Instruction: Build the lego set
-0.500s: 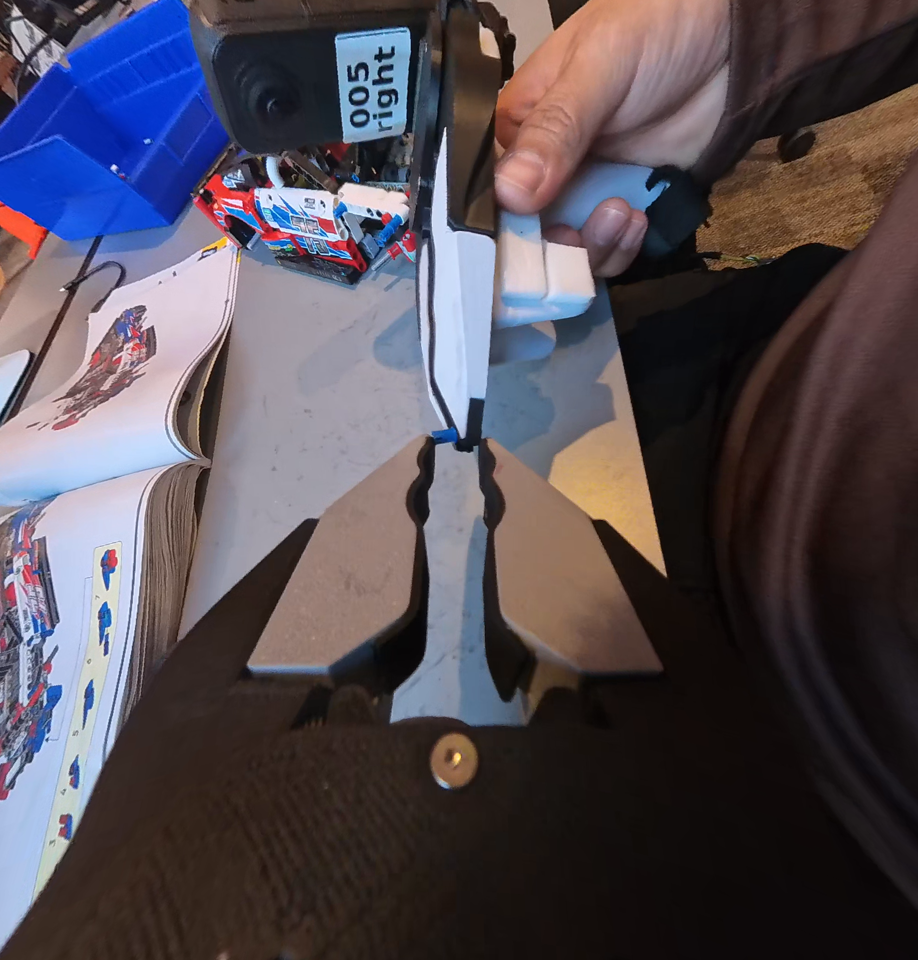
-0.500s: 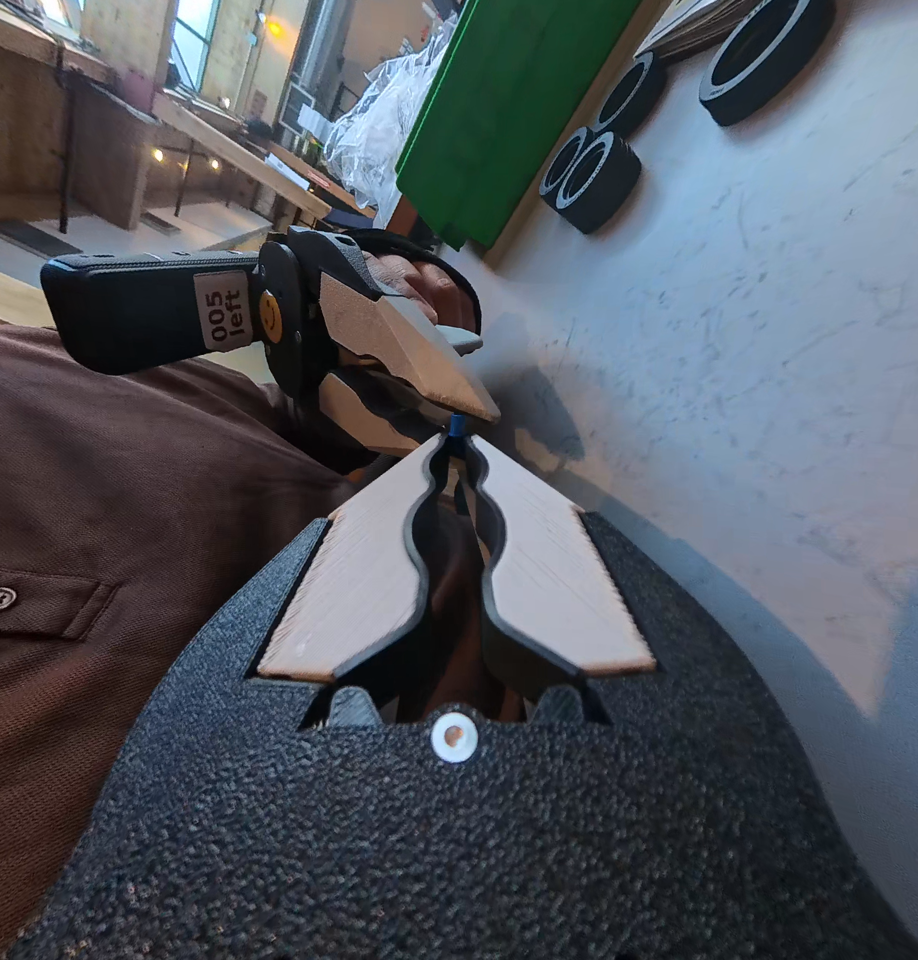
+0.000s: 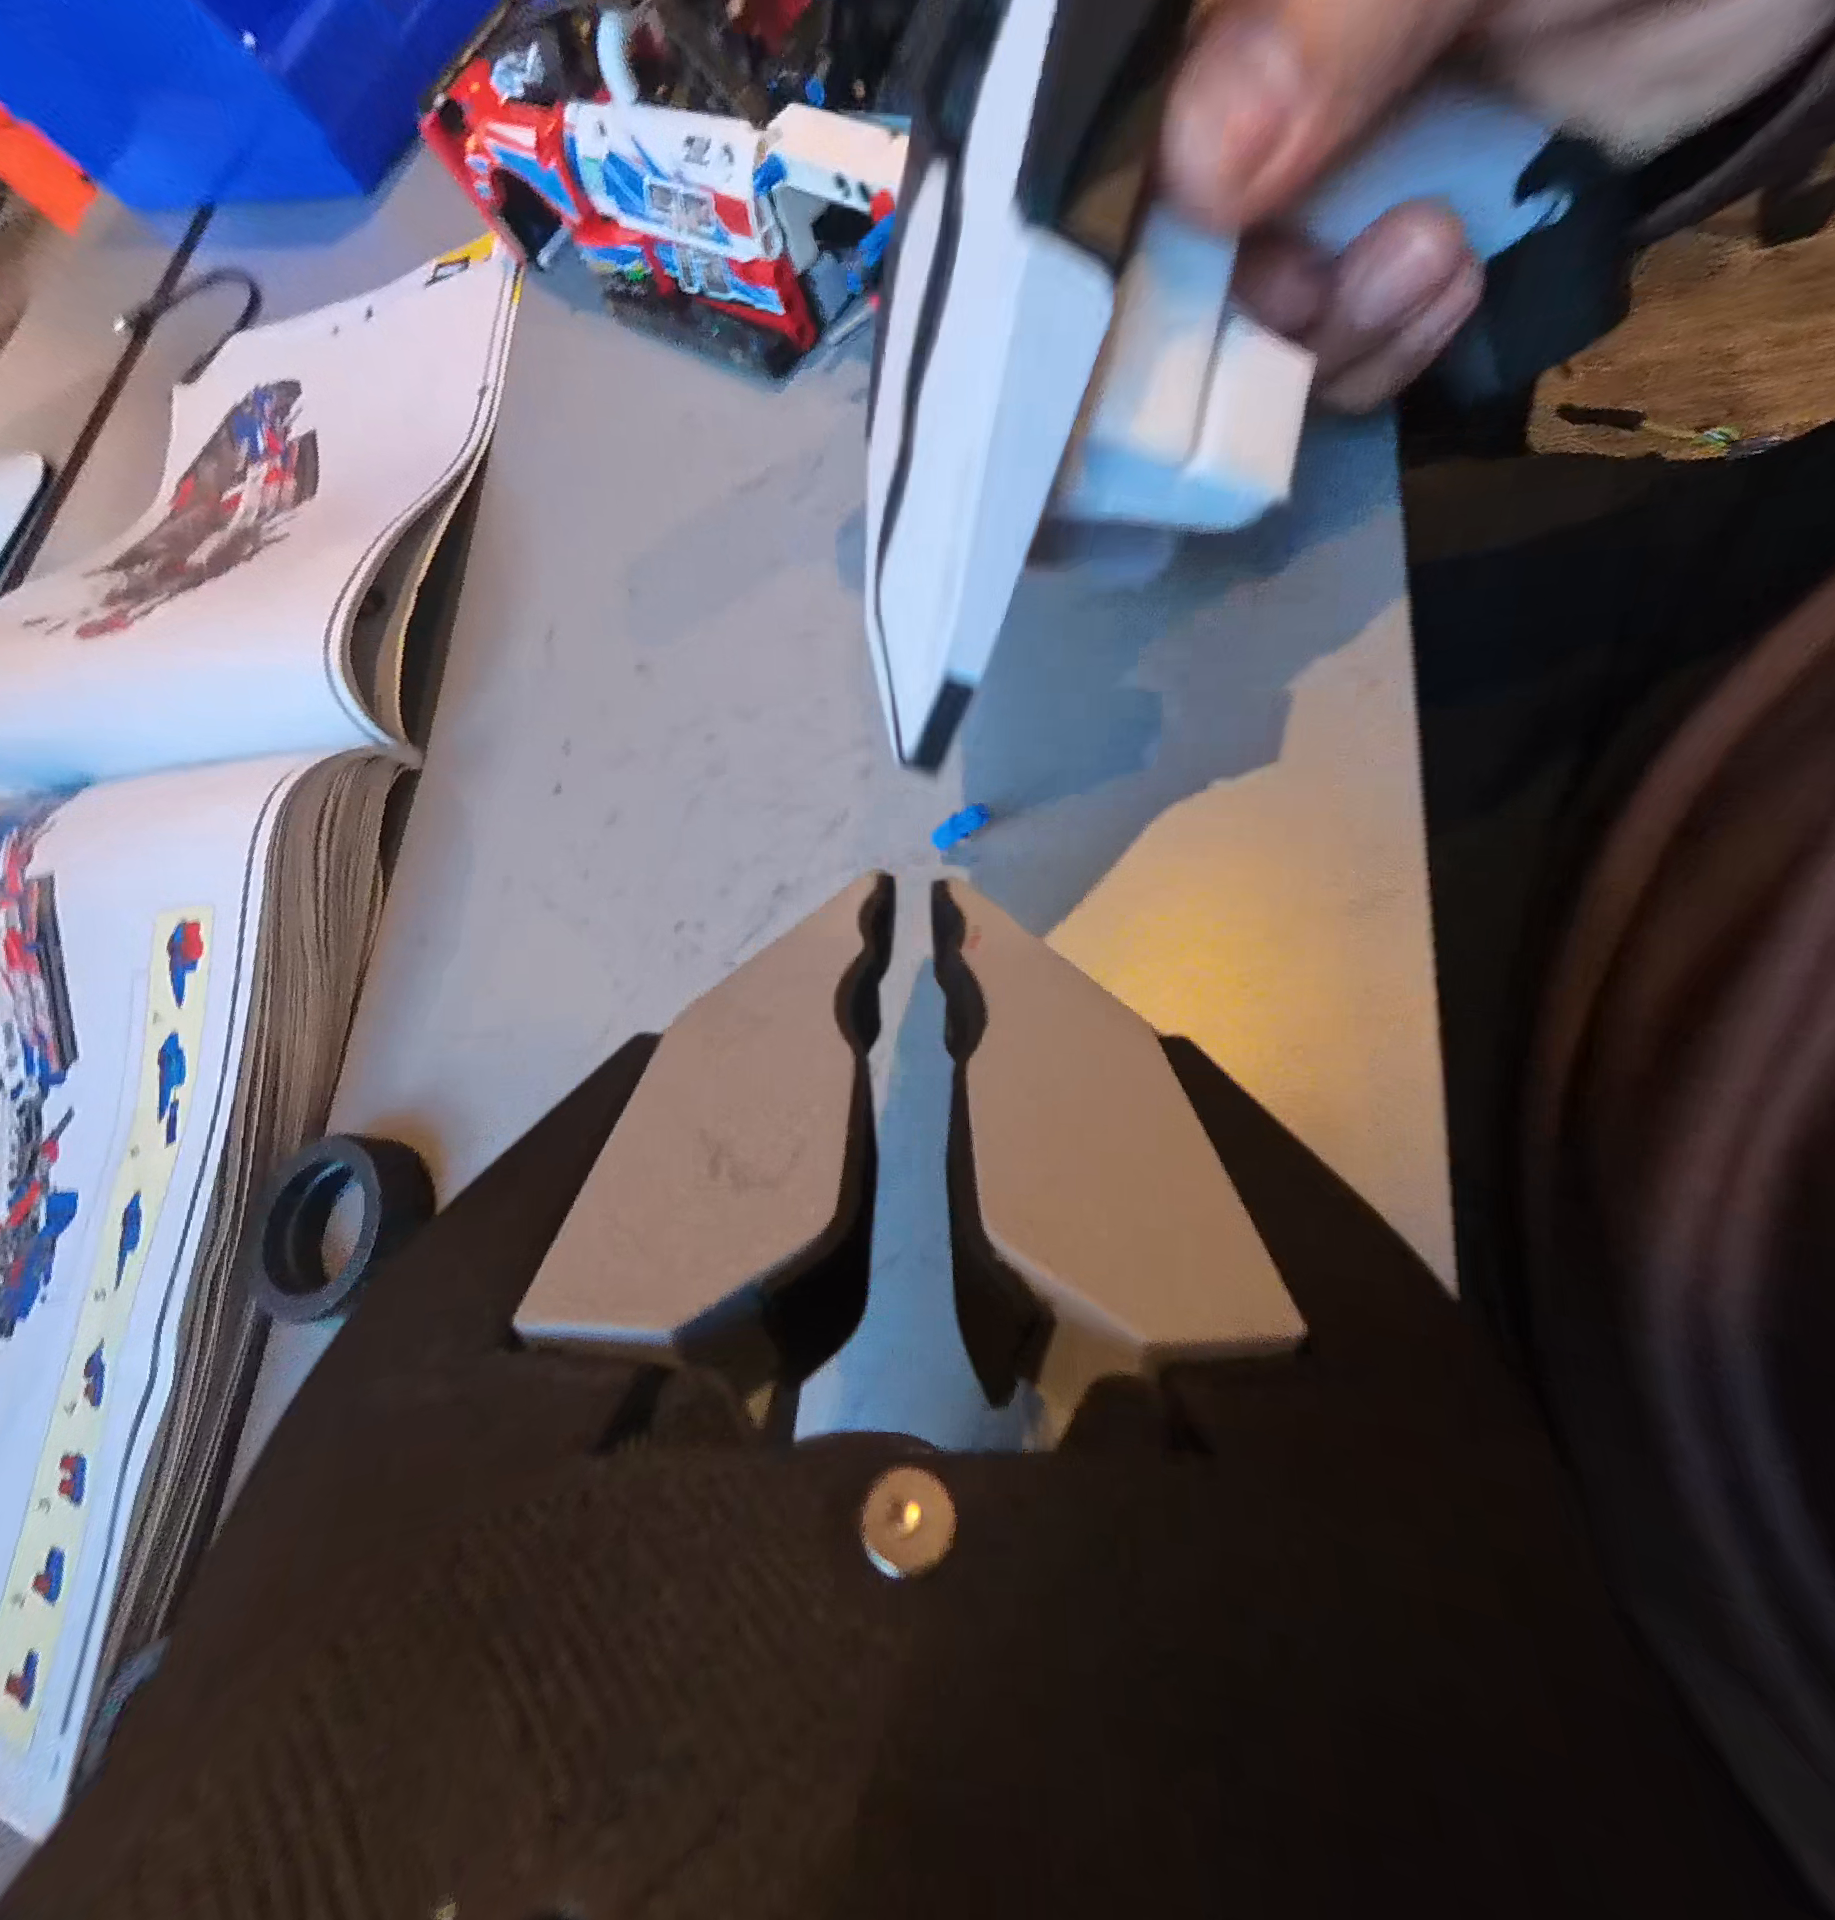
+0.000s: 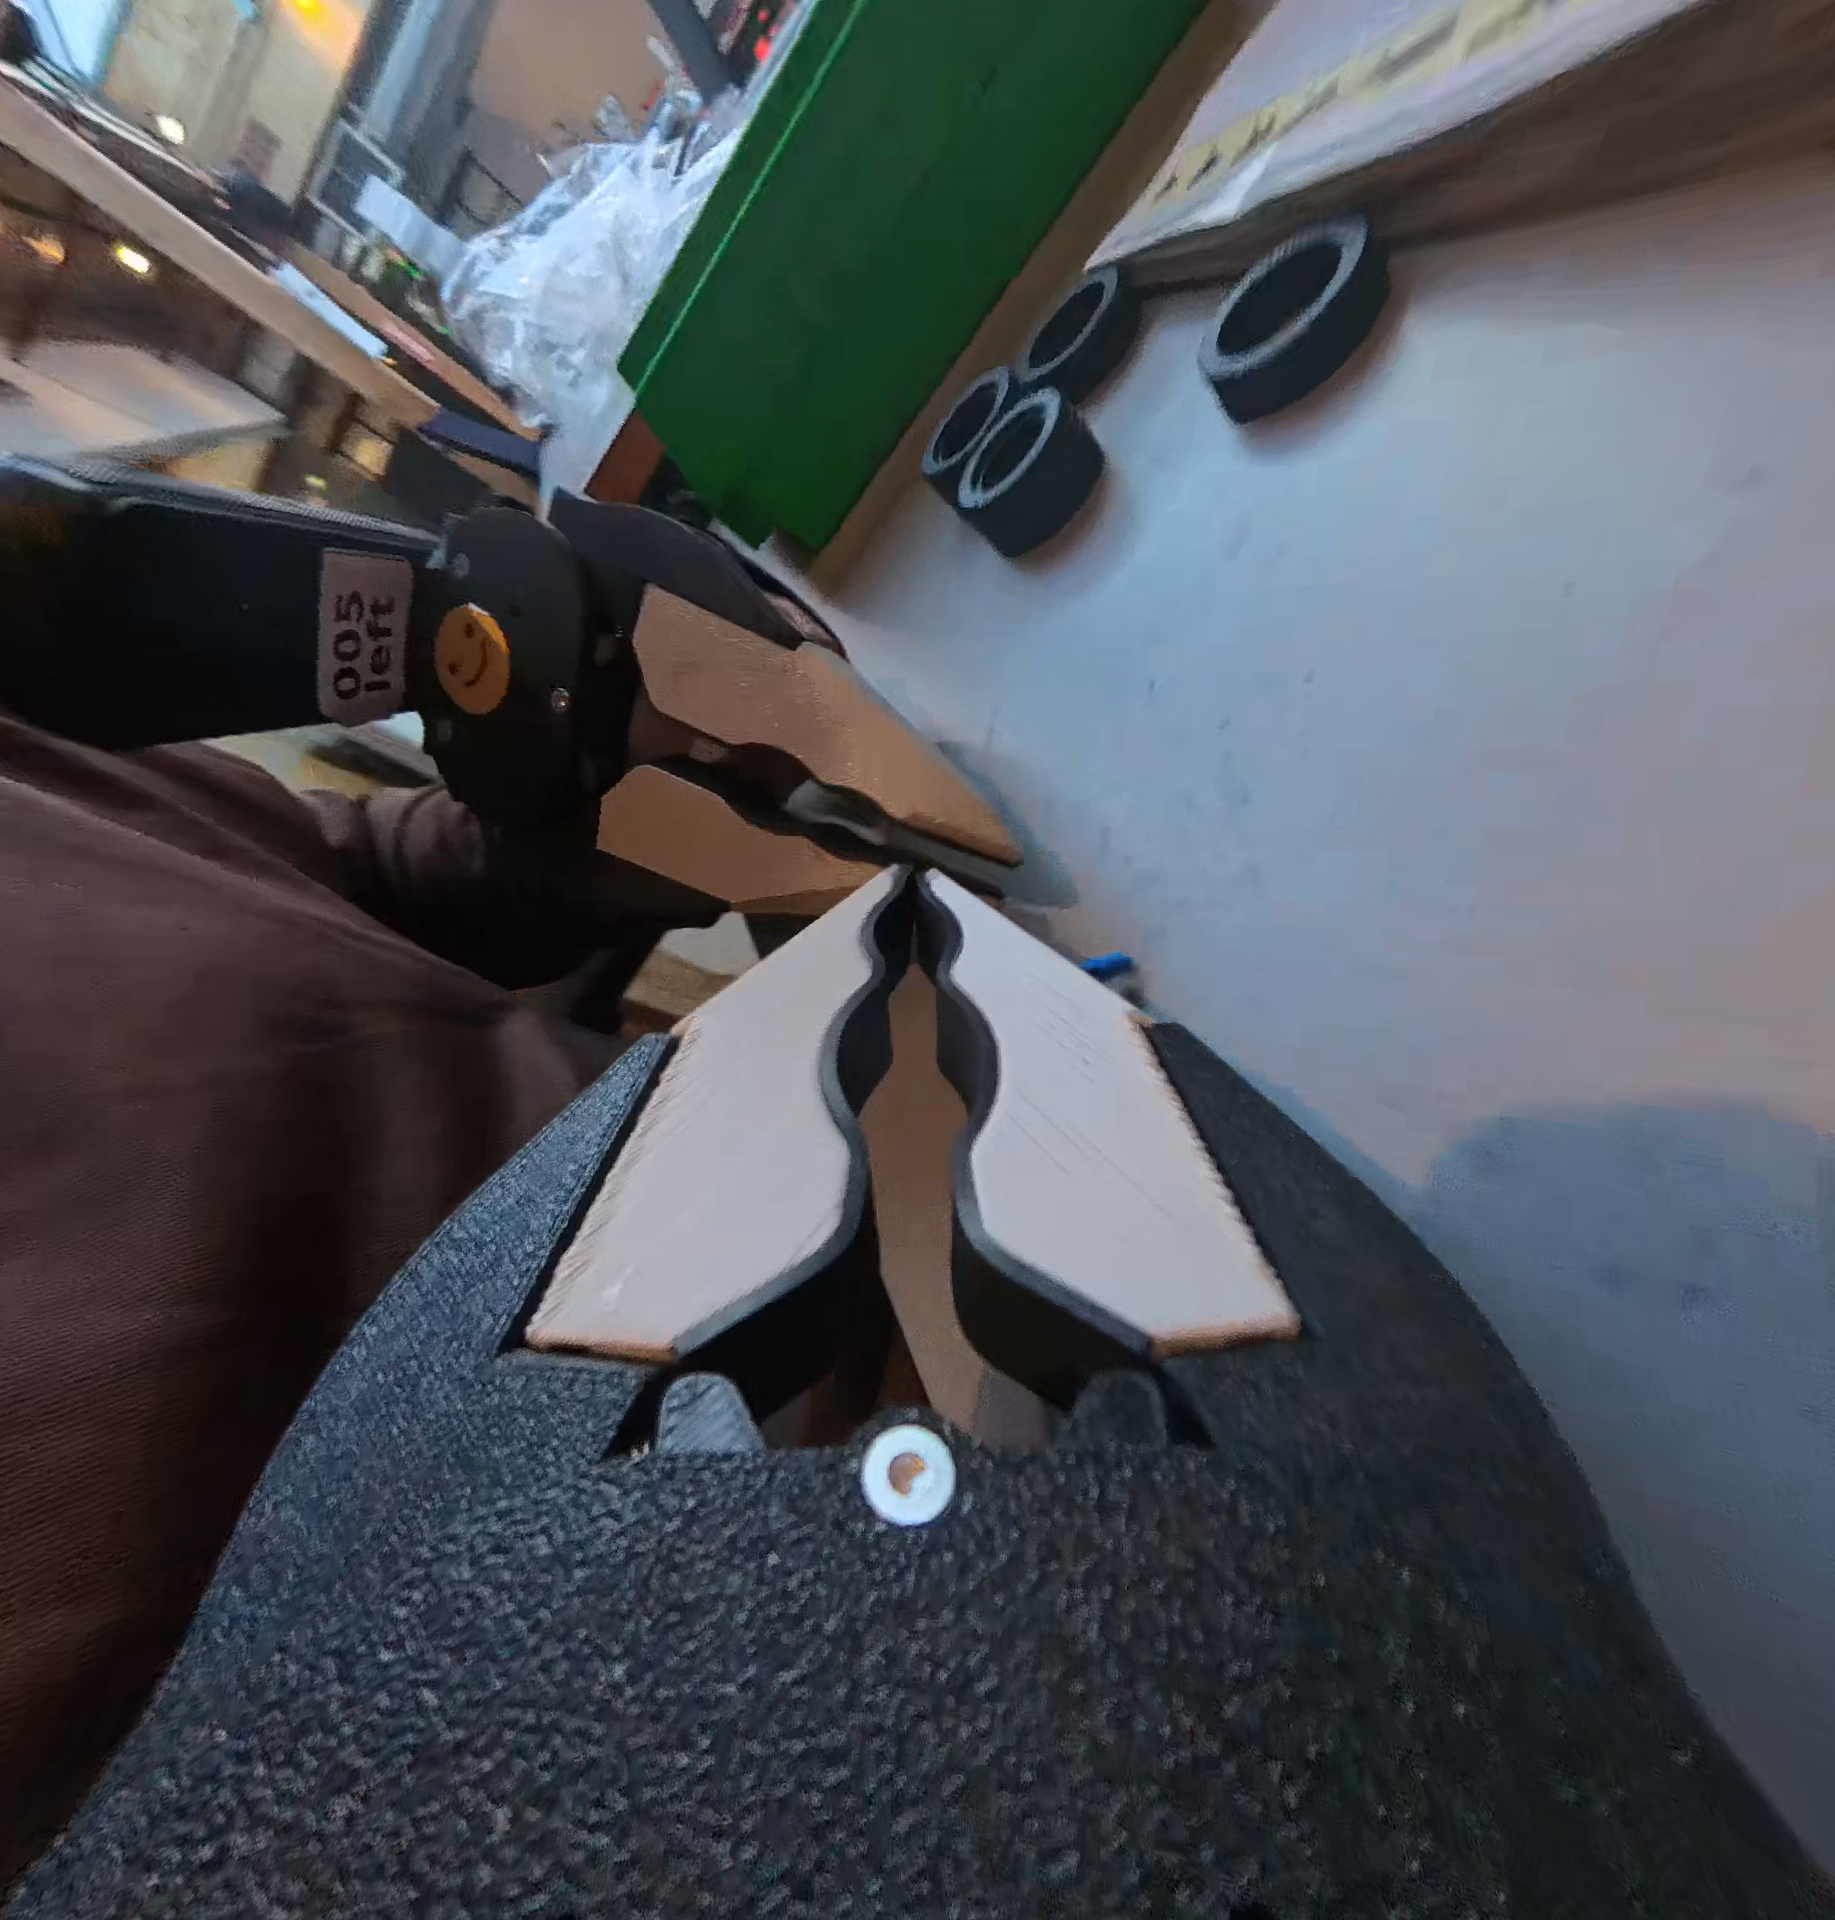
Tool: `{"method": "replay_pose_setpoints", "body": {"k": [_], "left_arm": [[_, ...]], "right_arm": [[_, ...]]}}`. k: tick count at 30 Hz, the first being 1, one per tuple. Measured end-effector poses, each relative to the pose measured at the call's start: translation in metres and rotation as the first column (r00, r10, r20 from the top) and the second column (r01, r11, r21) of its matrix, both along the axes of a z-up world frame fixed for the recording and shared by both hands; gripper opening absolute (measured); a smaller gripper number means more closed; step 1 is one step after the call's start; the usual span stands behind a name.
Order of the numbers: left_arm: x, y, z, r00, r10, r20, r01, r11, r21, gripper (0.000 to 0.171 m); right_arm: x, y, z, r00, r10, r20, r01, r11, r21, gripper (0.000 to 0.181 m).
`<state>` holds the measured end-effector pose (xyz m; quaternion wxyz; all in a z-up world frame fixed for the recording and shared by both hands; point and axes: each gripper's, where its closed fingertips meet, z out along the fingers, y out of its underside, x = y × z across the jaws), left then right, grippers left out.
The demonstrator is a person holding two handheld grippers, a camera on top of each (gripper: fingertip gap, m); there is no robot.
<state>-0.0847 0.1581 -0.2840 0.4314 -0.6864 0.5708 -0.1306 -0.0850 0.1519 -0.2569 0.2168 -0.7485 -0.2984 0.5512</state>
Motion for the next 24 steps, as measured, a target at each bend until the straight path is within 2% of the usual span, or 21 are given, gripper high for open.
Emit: {"method": "replay_pose_setpoints", "body": {"k": [3,6,9,13,20,24], "left_arm": [[-0.006,-0.003,0.000,0.999,0.019,0.035,-0.017,0.998,-0.056,0.008],[-0.012,-0.001,-0.006,0.997,0.053,0.048,-0.046,0.989,-0.138,0.010],[-0.006,0.000,-0.010,0.997,0.057,0.055,-0.044,0.975,-0.216,0.011],[0.010,0.002,-0.016,0.999,0.034,0.022,-0.027,0.966,-0.258,0.013],[0.044,0.002,-0.021,0.999,0.003,0.037,0.010,0.939,-0.343,0.016],[0.055,-0.002,-0.024,1.000,-0.025,0.015,0.029,0.943,-0.332,0.016]], "right_arm": [[0.016,0.010,0.010,0.994,-0.066,0.091,0.050,0.984,0.171,0.001],[0.036,0.017,0.002,0.963,-0.151,0.222,0.080,0.950,0.302,0.004],[0.048,0.011,-0.013,0.940,-0.175,0.292,0.077,0.945,0.319,0.007],[0.063,0.006,-0.038,0.885,-0.212,0.416,0.055,0.932,0.358,0.009],[0.062,0.007,-0.051,0.873,-0.247,0.420,0.088,0.928,0.362,0.013],[0.062,0.006,-0.051,0.878,-0.237,0.416,0.078,0.928,0.365,0.012]]}}
